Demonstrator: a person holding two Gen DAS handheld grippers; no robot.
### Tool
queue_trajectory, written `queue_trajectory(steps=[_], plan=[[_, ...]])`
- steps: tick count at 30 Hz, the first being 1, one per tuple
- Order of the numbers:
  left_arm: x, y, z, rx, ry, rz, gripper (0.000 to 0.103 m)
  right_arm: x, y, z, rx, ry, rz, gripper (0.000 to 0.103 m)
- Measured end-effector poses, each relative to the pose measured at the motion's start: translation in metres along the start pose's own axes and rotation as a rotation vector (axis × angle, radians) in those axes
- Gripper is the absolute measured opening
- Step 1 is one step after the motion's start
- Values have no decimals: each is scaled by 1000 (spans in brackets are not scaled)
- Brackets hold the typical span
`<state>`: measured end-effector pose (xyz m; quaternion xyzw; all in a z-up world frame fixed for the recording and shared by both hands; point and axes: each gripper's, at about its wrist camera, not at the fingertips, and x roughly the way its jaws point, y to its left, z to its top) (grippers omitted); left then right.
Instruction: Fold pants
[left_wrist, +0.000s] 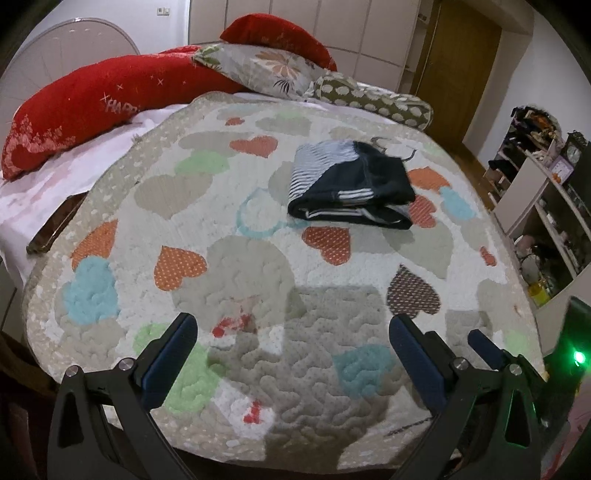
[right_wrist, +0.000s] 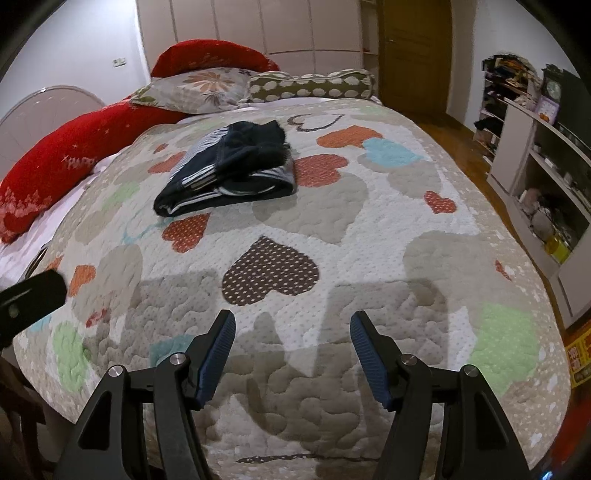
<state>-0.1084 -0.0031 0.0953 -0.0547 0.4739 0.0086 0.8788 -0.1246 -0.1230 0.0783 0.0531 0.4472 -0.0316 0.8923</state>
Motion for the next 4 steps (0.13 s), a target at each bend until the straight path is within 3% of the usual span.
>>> queue_trajectory(steps=[4], plan=[[18, 2, 3, 0, 44, 10, 103, 4, 2, -3, -28, -6, 30, 69]])
